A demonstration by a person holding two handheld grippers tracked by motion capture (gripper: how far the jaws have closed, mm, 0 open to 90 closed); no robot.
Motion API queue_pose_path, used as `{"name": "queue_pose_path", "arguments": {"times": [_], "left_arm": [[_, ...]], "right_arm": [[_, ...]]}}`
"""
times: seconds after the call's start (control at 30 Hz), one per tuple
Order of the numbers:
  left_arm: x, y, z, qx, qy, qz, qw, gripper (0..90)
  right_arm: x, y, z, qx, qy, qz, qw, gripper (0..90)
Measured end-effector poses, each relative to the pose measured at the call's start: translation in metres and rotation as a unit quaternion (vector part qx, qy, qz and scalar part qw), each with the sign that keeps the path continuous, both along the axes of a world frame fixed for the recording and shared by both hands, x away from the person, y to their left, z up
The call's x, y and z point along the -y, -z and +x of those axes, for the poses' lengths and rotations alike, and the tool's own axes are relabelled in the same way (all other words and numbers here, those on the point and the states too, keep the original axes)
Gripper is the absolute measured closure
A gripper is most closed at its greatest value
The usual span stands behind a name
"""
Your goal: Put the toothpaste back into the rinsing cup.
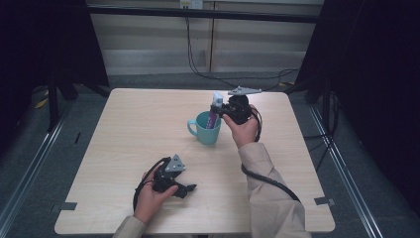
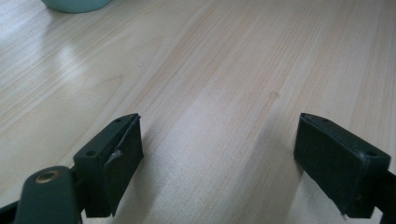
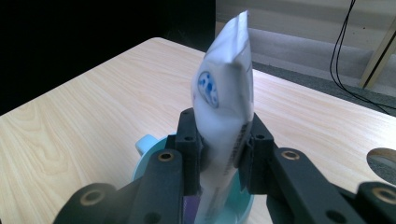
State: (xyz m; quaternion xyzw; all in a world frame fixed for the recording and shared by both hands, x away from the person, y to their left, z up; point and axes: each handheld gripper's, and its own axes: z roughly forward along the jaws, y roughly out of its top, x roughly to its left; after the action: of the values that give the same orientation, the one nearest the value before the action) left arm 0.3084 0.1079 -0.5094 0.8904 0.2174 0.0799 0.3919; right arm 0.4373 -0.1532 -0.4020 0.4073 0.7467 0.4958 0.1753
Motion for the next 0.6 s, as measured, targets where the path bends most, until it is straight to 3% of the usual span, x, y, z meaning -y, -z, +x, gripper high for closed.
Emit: {"name": "queue_pose_path", "arguments": {"times": [0.6], "left_arm": [[0.0004, 0.0, -0.0009, 0.0, -0.003, 0.0, 1.0, 15.1]], "right_arm": [[0.0098, 0.0101, -0.0062, -0.003, 0.02, 0.019, 0.9996, 71.8]]}}
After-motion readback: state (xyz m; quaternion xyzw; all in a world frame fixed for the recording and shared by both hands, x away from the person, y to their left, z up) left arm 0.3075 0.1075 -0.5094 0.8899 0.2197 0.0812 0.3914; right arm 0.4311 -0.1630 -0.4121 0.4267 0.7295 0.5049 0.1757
